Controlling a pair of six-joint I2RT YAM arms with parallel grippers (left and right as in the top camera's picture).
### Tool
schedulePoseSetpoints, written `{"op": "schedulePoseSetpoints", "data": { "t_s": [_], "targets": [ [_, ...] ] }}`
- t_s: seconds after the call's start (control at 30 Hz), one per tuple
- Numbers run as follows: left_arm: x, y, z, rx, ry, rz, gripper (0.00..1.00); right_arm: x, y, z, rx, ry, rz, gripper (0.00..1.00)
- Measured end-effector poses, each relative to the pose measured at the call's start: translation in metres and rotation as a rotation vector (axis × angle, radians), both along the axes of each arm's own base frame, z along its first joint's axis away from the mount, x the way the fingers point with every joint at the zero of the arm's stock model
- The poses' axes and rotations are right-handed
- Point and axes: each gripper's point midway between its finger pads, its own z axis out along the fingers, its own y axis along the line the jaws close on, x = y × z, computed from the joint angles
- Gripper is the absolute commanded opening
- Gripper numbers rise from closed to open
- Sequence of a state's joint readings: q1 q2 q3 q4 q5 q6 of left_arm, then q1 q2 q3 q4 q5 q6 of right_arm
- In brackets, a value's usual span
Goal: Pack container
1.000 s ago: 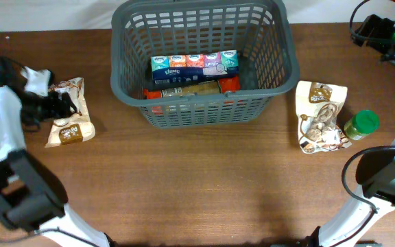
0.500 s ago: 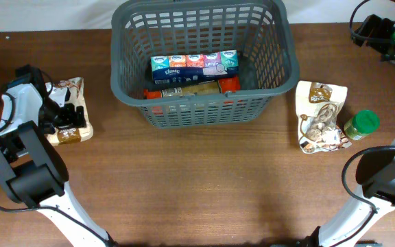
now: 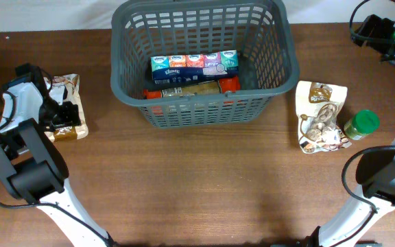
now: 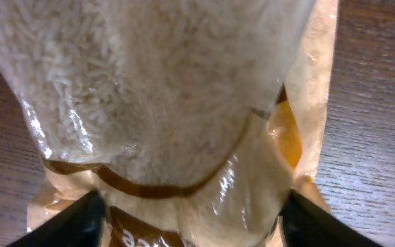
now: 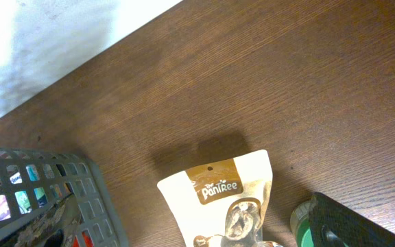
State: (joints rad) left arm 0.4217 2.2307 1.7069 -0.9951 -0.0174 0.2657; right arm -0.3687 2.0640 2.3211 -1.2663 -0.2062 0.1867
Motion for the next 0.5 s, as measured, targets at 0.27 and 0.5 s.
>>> {"op": "schedulePoseSetpoints", "data": {
  "t_s": [0.27, 0.5],
  "targets": [
    [0.002, 0.005, 0.001, 0.009, 0.006, 0.013, 0.02, 0.000, 0.000, 0.000, 0.000, 0.000, -0.001, 0.99],
    [-0.009, -0.003, 0.006, -0.036, 0.066, 0.013, 0.02, 0.000, 0.000, 0.000, 0.000, 0.000, 0.000, 0.99]
  ]
}}
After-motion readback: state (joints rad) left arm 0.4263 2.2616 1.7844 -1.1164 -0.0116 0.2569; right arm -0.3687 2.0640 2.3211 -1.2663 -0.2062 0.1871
